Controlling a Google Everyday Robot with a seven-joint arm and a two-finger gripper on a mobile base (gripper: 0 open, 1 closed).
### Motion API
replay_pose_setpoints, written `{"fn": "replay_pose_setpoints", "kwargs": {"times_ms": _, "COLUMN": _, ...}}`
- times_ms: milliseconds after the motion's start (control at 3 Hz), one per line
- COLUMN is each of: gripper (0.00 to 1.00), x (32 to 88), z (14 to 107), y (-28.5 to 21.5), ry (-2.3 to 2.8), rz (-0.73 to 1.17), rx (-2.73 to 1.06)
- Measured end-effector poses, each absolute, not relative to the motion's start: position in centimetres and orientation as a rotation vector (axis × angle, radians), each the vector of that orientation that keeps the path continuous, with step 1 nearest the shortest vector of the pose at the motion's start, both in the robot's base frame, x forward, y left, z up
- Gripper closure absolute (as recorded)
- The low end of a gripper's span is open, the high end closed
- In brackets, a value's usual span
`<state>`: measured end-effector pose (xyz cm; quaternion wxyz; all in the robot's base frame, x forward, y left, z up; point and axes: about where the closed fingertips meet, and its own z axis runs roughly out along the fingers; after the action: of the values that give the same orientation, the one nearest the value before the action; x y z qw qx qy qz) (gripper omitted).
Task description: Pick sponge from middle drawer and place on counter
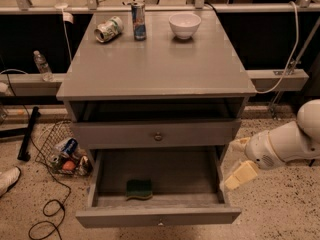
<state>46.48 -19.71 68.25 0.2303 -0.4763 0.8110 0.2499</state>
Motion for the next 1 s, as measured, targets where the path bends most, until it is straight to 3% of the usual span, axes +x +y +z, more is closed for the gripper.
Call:
{"fn": "replay_pose_setpoints", "kwargs": {"times_ms": 333, "gripper": 0.00, "x": 47.6, "z": 64.6, "y": -17.9, "ry": 2.225, "rz": 0.748, "rx": -1.291}}
{"fn": "replay_pose_setpoints", "kwargs": {"times_ms": 667, "gripper": 0.00, "x": 49.3, "z": 58.3, "y": -13.0, "ry": 2.156, "rz": 0.752, "rx": -1.310}}
{"fn": "replay_pose_setpoints", "kwargs": {"times_ms": 1000, "gripper": 0.00, "x": 49.8, "z": 56.5, "y": -12.7, "ry": 2.148, "rz": 0.771, "rx": -1.322}}
